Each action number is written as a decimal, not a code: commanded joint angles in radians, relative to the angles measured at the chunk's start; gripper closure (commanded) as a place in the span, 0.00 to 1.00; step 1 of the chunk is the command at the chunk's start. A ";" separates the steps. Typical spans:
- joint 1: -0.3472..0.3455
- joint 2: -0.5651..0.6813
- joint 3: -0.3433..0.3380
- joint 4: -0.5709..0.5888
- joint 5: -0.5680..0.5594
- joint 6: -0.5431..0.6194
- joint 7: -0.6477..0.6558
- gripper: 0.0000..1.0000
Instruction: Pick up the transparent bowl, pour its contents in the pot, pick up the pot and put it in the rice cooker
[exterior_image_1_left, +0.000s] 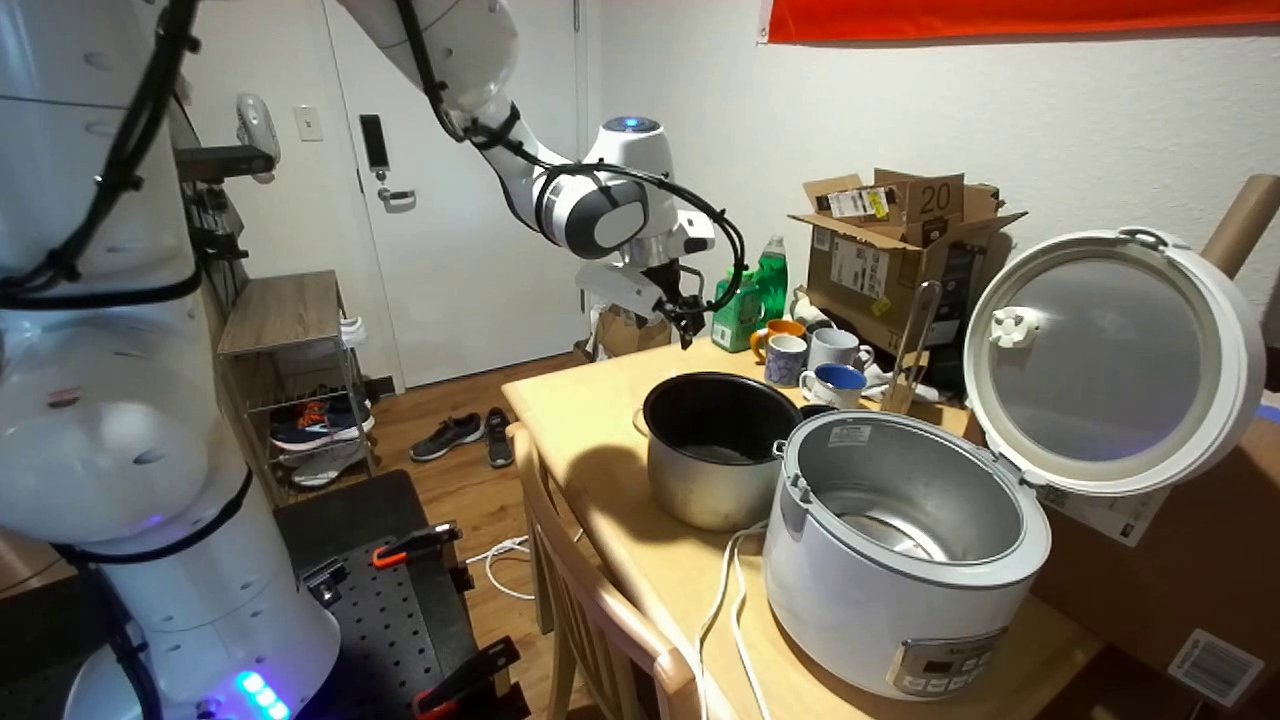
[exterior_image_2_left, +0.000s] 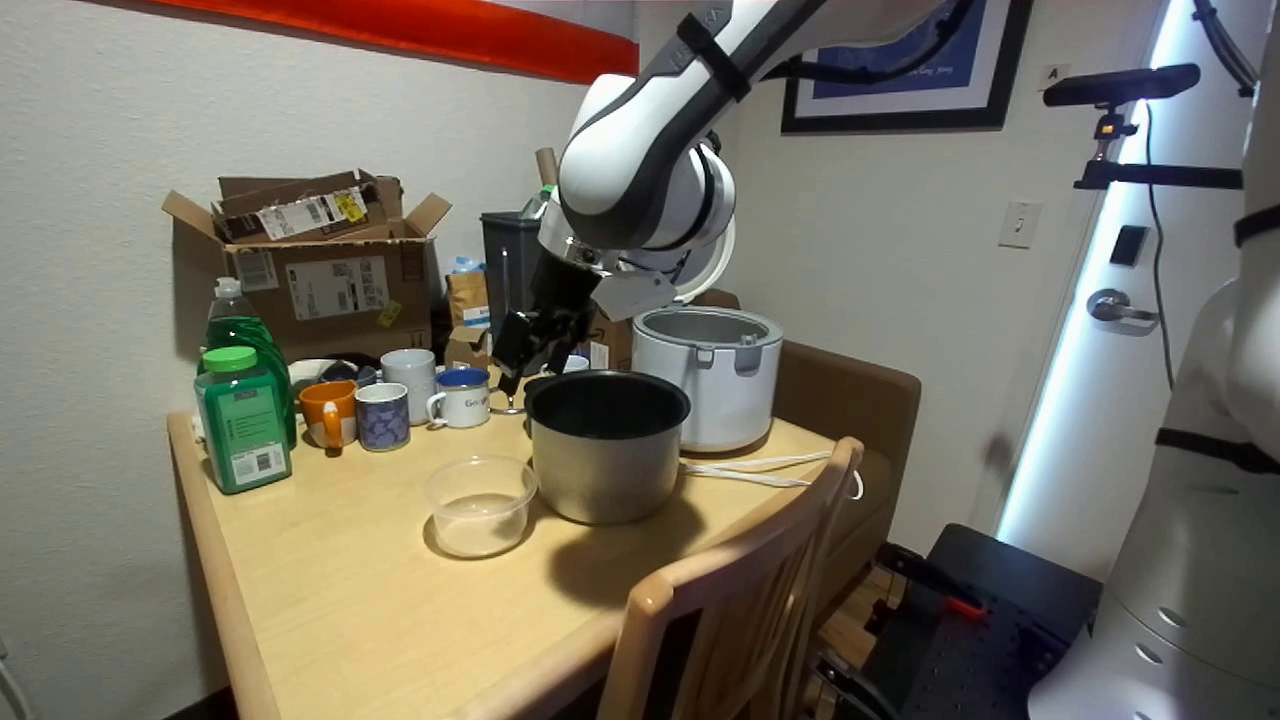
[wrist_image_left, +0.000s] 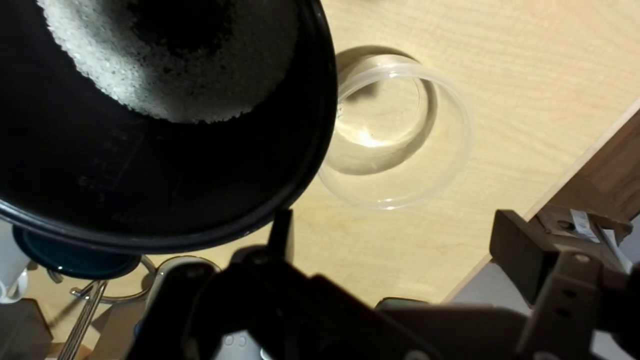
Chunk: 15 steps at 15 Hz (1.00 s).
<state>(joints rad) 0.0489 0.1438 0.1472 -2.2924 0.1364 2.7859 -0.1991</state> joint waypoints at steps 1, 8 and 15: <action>0.004 0.004 -0.015 0.001 -0.027 -0.010 0.015 0.00; 0.006 0.004 -0.068 0.029 -0.172 -0.145 0.039 0.00; 0.022 0.054 -0.063 0.107 -0.198 -0.369 0.036 0.00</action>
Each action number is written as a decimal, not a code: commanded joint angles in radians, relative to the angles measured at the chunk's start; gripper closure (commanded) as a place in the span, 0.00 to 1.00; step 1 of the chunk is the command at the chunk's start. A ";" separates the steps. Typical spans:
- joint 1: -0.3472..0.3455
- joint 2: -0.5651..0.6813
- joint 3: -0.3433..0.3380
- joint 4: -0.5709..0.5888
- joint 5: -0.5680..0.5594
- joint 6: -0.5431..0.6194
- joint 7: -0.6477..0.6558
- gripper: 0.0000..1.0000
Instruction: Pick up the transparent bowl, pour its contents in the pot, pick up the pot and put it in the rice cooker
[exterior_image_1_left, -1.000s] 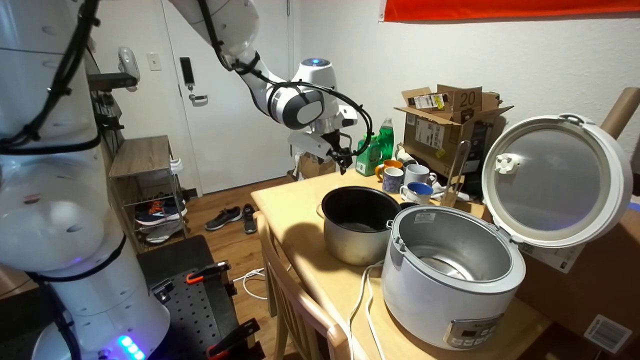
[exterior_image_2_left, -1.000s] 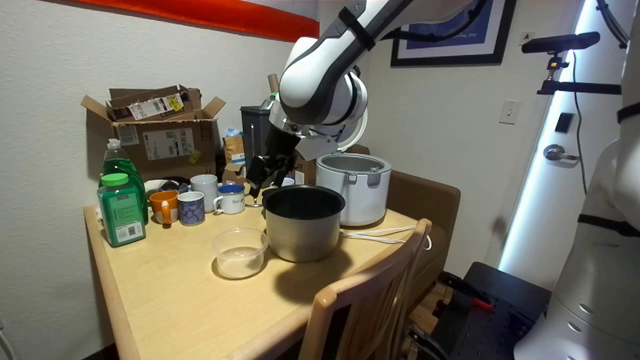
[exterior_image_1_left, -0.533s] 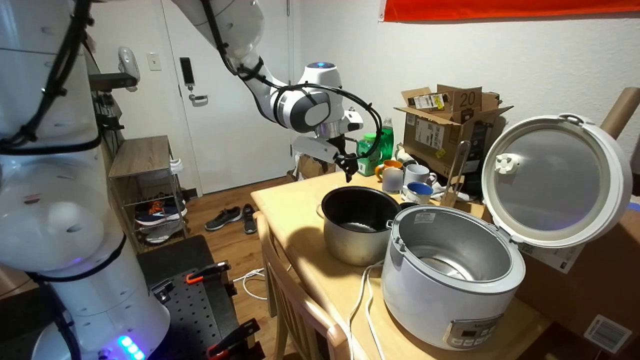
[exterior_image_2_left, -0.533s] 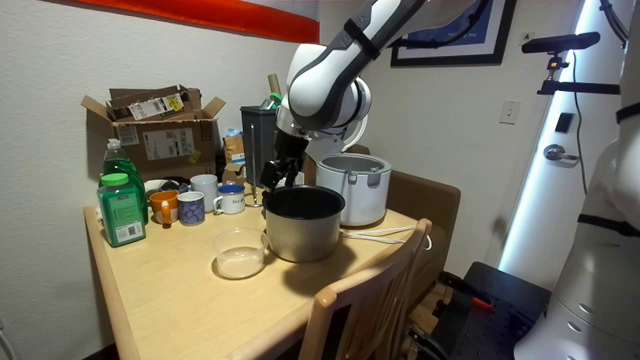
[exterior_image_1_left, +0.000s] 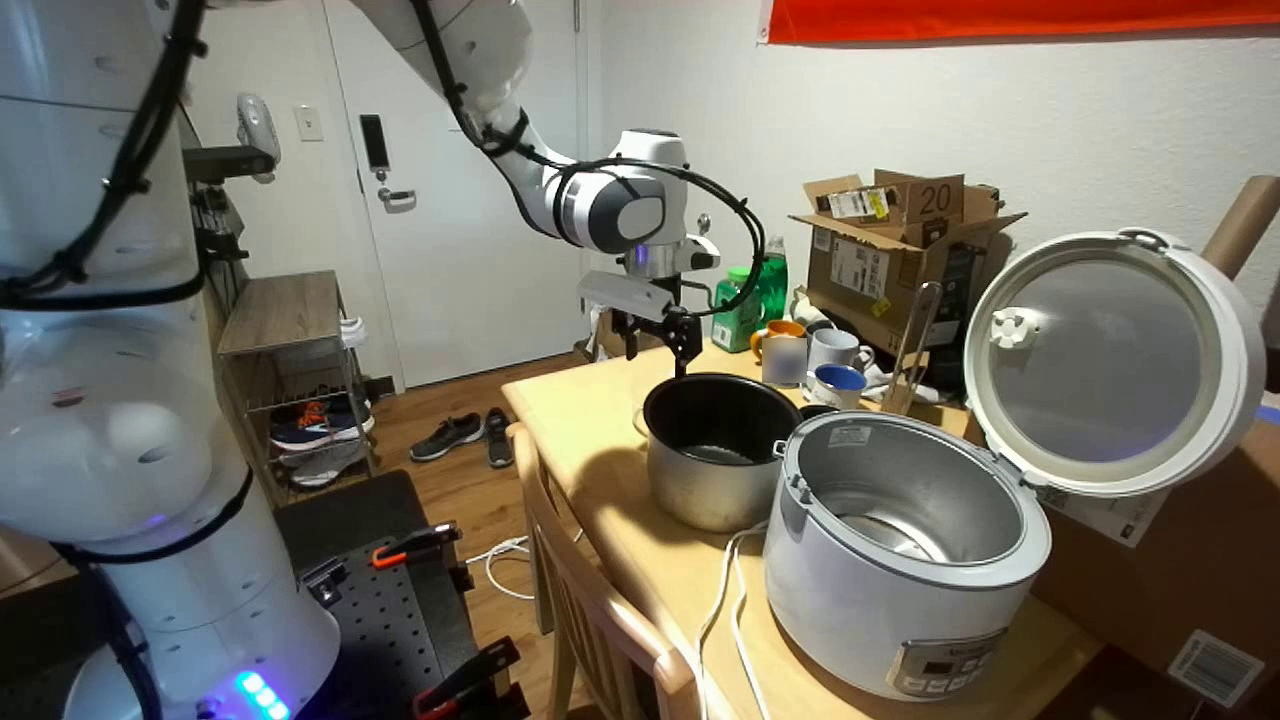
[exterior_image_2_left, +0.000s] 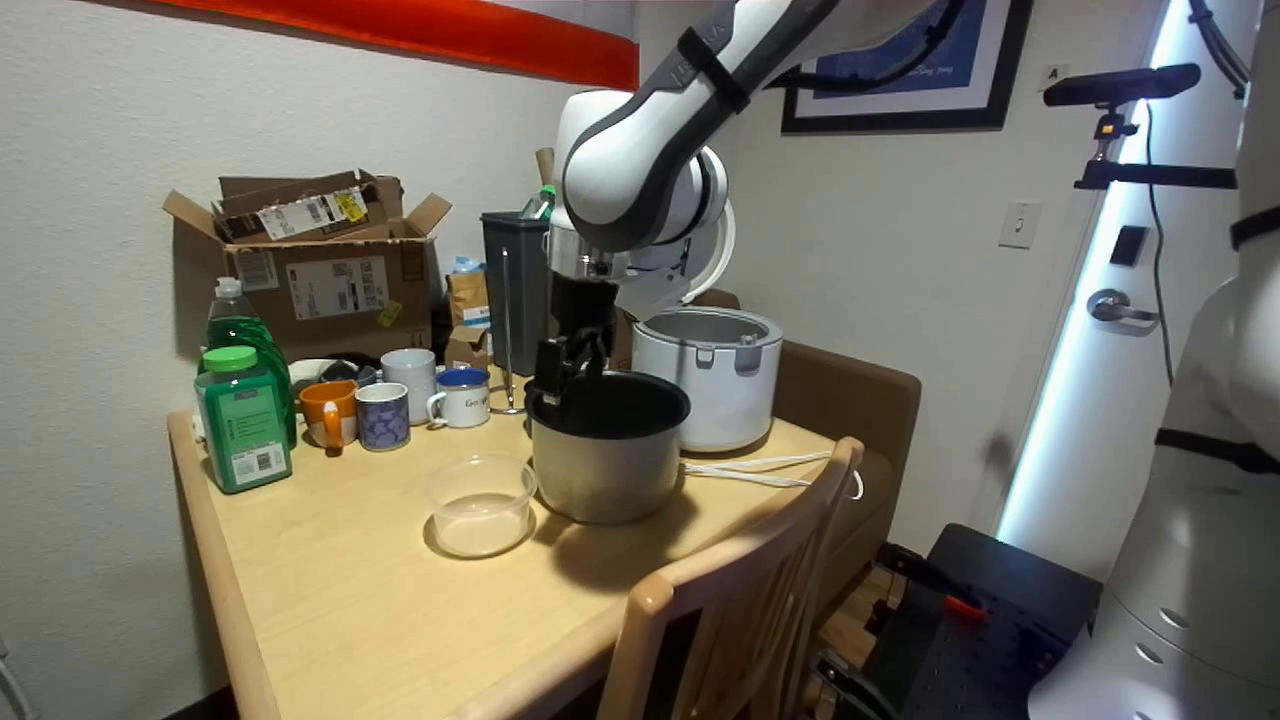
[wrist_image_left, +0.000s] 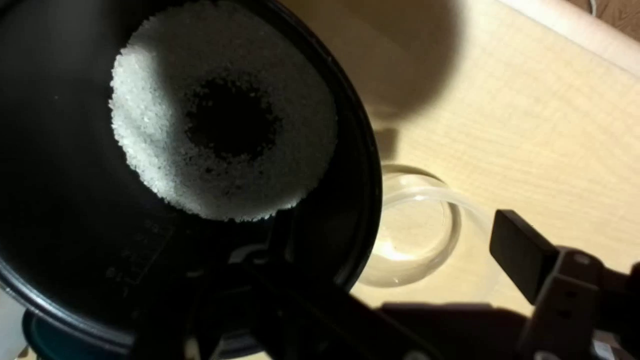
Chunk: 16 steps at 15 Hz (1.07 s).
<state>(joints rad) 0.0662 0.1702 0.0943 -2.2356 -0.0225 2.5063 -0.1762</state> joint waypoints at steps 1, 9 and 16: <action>0.005 0.038 -0.012 0.061 -0.052 -0.110 0.014 0.00; -0.001 0.170 -0.013 0.170 -0.082 -0.148 -0.012 0.00; -0.002 0.227 -0.014 0.216 -0.082 -0.150 -0.002 0.44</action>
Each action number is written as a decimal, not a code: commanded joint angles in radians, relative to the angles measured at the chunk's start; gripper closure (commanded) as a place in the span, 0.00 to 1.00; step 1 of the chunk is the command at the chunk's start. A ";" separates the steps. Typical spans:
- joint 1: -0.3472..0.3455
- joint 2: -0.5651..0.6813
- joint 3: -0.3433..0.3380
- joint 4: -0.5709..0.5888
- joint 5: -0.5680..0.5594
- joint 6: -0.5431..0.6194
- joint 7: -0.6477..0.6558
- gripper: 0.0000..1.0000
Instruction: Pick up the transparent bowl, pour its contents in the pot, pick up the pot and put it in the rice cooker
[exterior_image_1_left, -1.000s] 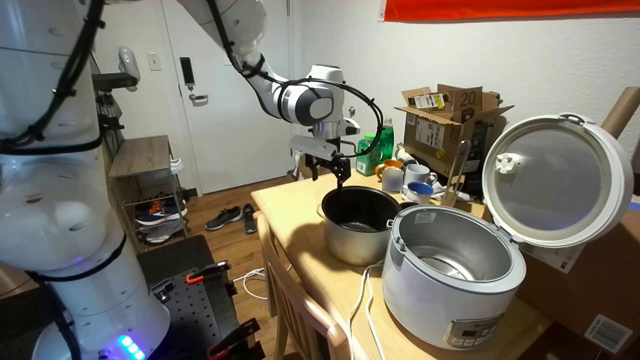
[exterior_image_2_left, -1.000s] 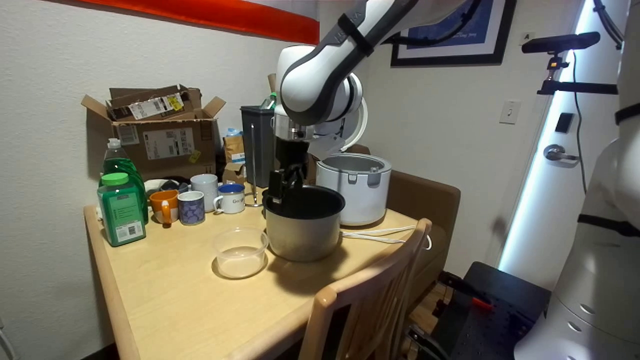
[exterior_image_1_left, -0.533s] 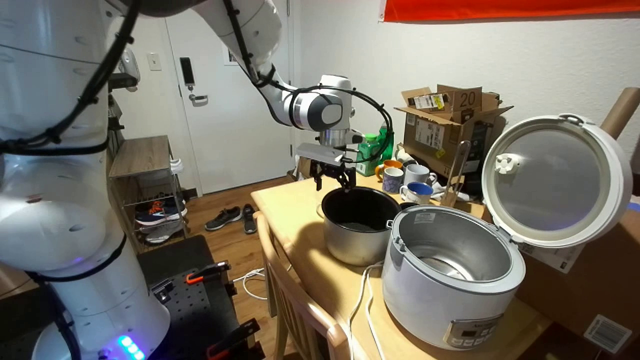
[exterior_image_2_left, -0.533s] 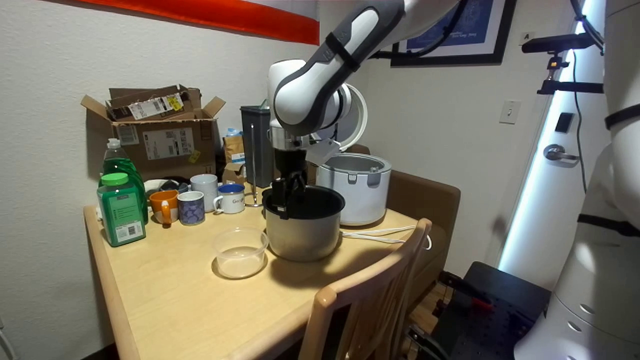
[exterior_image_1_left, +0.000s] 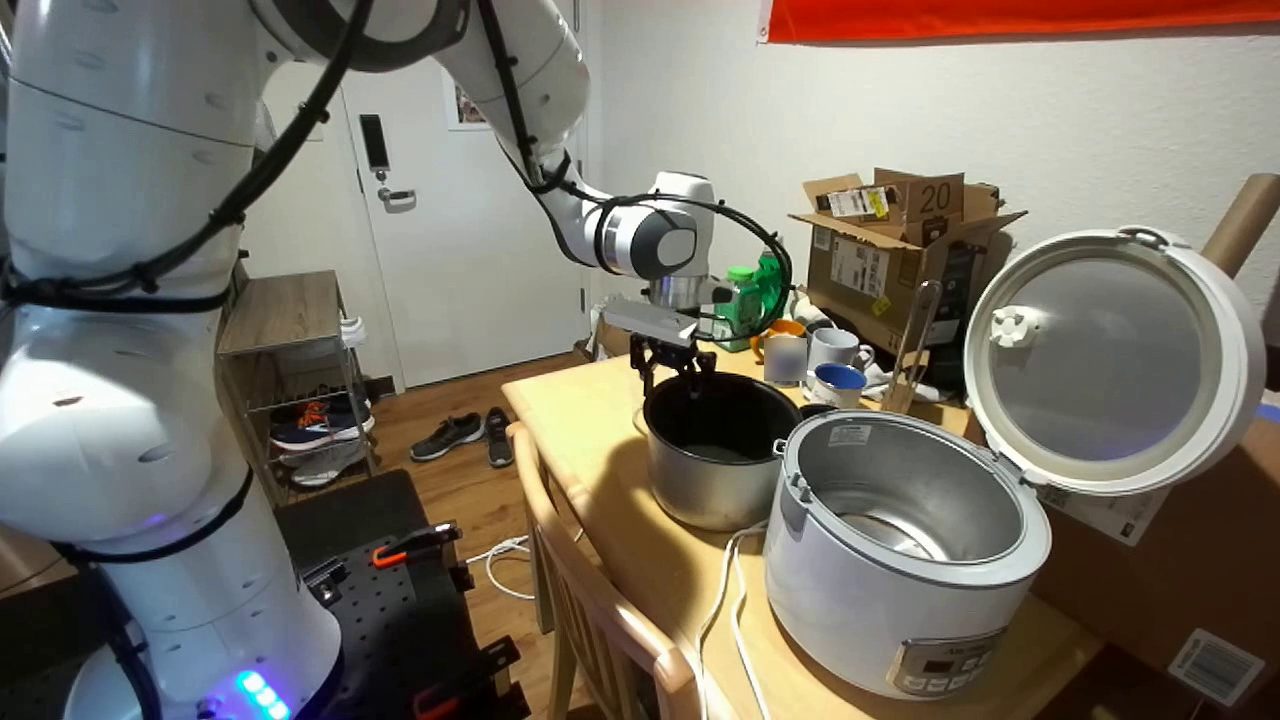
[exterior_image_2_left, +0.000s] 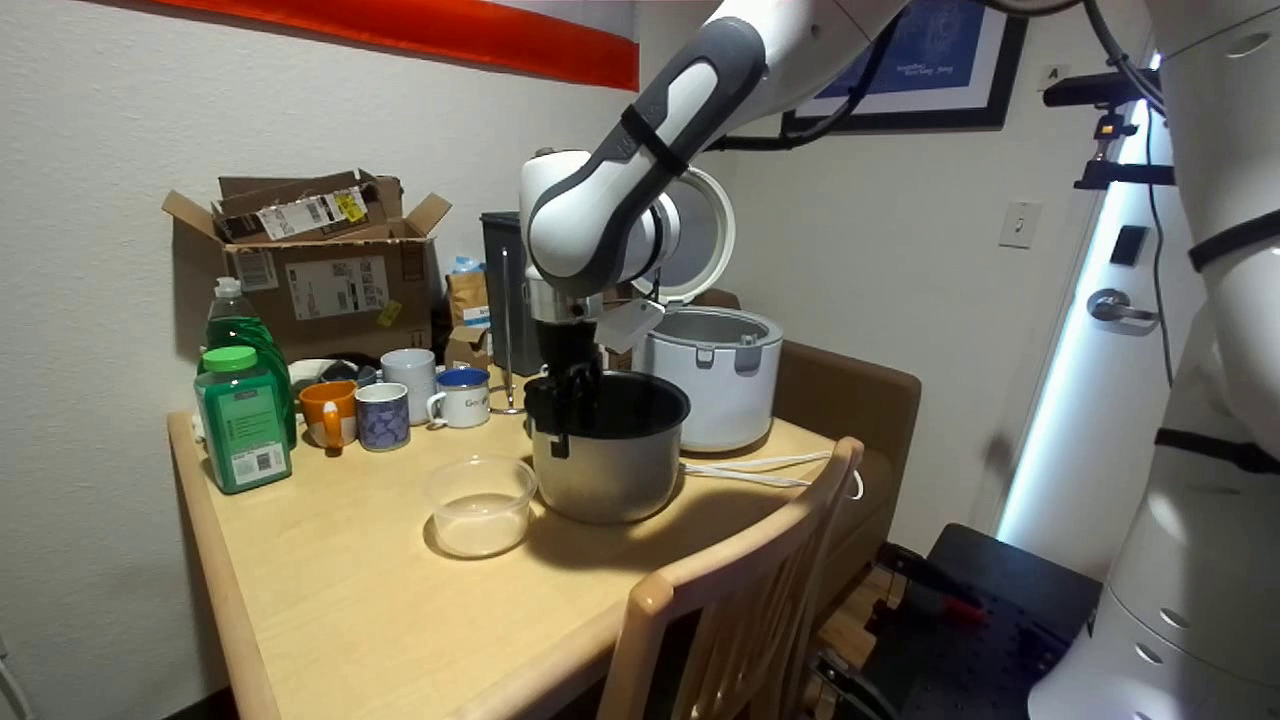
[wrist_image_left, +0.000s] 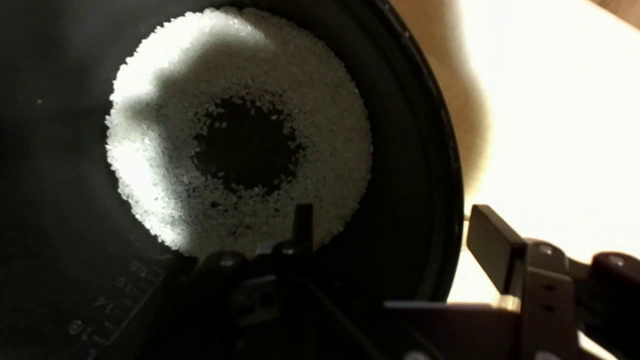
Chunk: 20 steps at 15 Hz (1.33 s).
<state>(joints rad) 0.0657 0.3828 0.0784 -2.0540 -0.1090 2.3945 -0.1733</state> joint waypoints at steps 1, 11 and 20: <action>-0.001 0.018 0.002 0.037 0.004 -0.039 -0.003 0.51; -0.004 0.030 0.005 0.052 0.011 -0.059 -0.006 0.98; -0.005 0.031 0.007 0.056 0.017 -0.068 -0.009 0.50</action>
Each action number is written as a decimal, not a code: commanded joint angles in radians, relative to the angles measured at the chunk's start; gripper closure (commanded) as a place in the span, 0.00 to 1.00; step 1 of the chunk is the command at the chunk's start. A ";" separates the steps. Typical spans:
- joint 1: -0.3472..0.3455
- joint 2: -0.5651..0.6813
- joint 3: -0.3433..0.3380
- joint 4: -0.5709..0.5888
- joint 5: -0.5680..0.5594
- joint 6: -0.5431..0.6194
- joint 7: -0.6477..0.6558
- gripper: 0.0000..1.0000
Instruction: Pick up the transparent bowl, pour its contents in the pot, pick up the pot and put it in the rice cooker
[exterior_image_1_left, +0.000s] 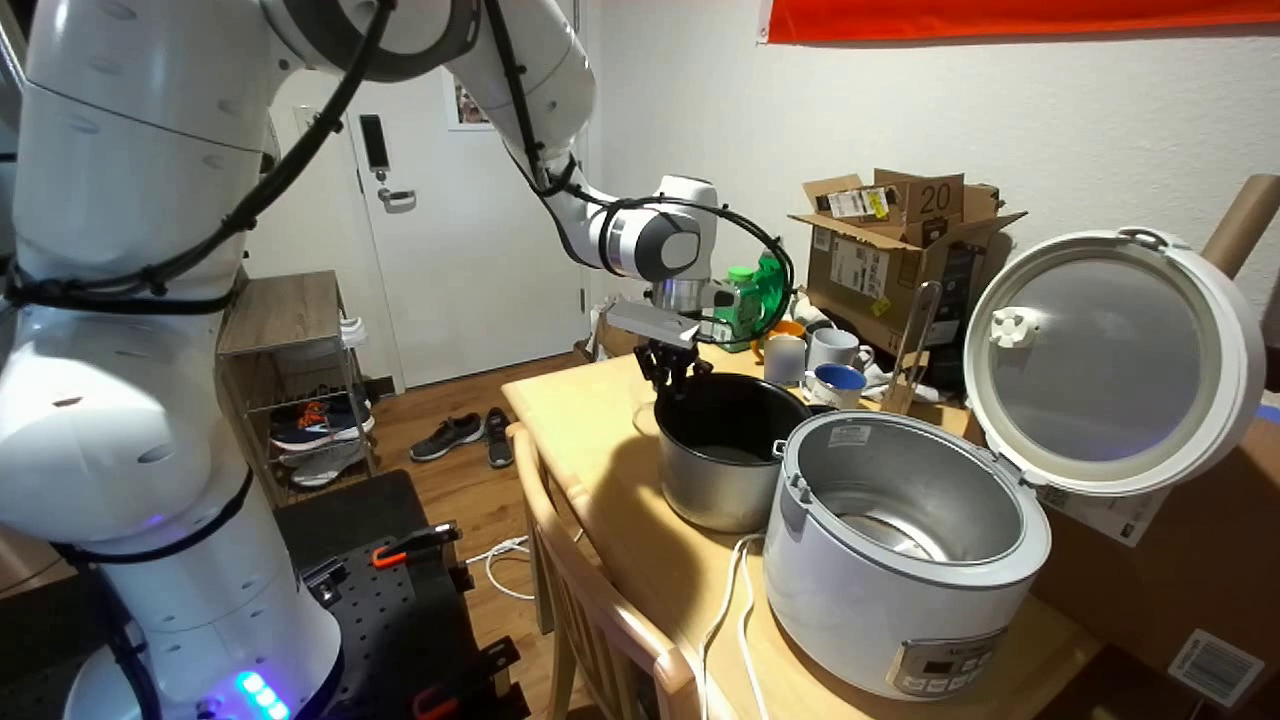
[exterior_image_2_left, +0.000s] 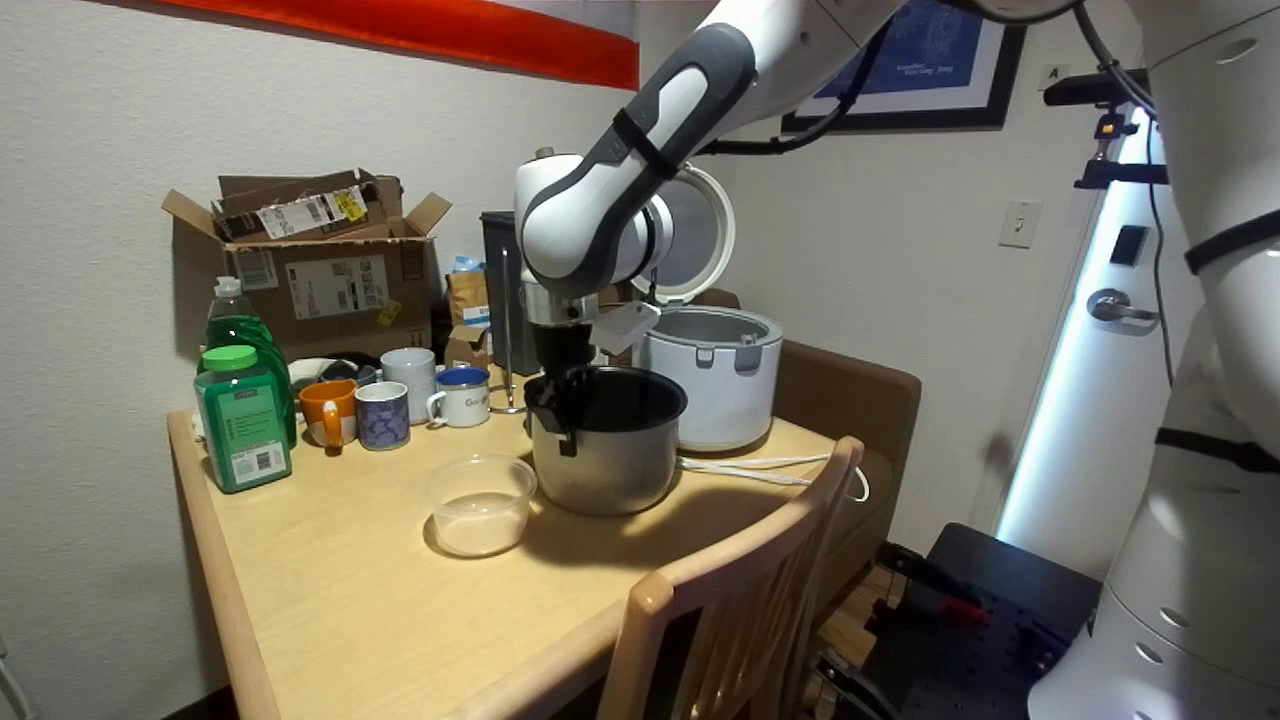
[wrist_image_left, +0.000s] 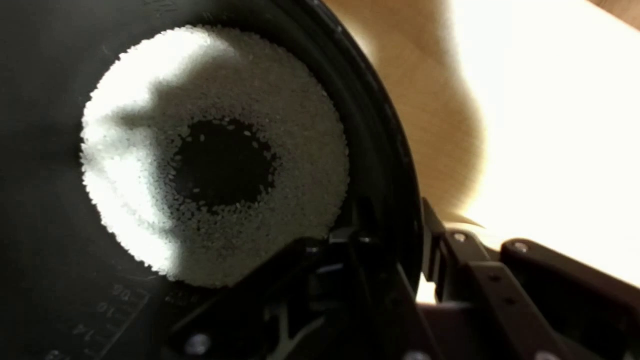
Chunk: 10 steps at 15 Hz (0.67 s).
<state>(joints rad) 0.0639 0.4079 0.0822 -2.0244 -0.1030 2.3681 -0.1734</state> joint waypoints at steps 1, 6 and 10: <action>-0.005 0.008 0.004 0.027 0.013 -0.040 -0.010 0.44; -0.014 0.031 0.007 0.041 0.031 -0.050 -0.021 0.06; -0.021 0.057 0.010 0.057 0.048 -0.058 -0.025 0.00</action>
<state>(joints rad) 0.0573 0.4427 0.0822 -2.0063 -0.0826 2.3543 -0.1746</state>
